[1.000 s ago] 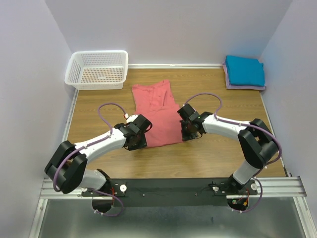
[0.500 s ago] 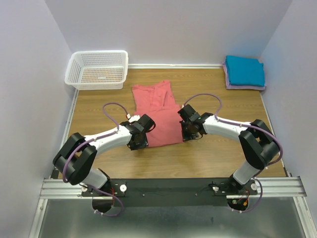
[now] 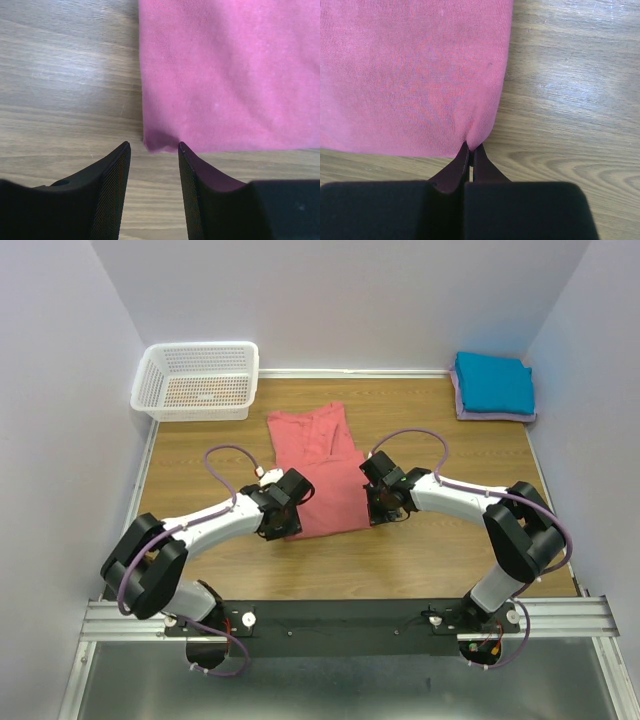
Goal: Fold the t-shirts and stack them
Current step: Fold the tshirt
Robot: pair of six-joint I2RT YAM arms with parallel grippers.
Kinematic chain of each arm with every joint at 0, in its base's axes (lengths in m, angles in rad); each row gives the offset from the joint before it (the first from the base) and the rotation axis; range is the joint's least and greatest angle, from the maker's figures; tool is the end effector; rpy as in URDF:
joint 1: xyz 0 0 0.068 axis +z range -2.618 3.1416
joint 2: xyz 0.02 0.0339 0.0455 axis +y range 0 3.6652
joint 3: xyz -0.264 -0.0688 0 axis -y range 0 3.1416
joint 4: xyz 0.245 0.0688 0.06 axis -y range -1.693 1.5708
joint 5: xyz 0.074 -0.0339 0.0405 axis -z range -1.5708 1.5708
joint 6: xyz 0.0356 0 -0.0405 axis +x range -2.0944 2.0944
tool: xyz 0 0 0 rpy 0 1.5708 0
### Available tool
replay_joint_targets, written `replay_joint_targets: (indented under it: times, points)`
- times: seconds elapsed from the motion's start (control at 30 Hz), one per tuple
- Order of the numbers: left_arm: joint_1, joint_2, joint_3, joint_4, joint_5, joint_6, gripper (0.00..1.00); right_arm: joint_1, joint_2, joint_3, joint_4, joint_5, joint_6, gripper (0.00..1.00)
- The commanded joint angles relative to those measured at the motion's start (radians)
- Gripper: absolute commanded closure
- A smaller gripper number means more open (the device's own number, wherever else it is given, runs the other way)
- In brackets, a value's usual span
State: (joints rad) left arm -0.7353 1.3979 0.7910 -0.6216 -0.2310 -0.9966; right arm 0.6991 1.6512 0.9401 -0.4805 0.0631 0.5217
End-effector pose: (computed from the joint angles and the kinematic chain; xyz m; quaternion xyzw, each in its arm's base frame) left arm 0.1883 -0.1593 0.1808 -0.1470 0.9679 -0.0553 0.1961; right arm 0.2361 0.1955 0.1605 -0.0810 0.9783 0.0826 0.1721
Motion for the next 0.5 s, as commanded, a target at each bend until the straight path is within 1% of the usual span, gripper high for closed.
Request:
replay_joint_targets:
  times: [0.0, 0.2, 0.27, 0.3, 0.47]
  points:
    - [-0.007, 0.055, 0.008, 0.029, -0.022, -0.013, 0.49, 0.005, 0.027, -0.044, -0.102, 0.024, -0.028, 0.99]
    - [-0.009, 0.116, 0.004, 0.025, -0.024, -0.002, 0.51, 0.005, 0.019, -0.052, -0.102, 0.024, -0.028, 0.99]
    - [-0.012, 0.134, 0.002, 0.025, -0.016, 0.004, 0.57, 0.005, 0.022, -0.049, -0.102, 0.024, -0.029, 0.99]
    - [-0.013, 0.141, 0.002, 0.025, -0.016, 0.004, 0.57, 0.005, 0.021, -0.044, -0.102, 0.024, -0.029, 0.99]
    - [-0.021, 0.170, -0.006, 0.025, 0.010, 0.012, 0.71, 0.005, 0.018, -0.035, -0.104, 0.030, -0.032, 0.99]
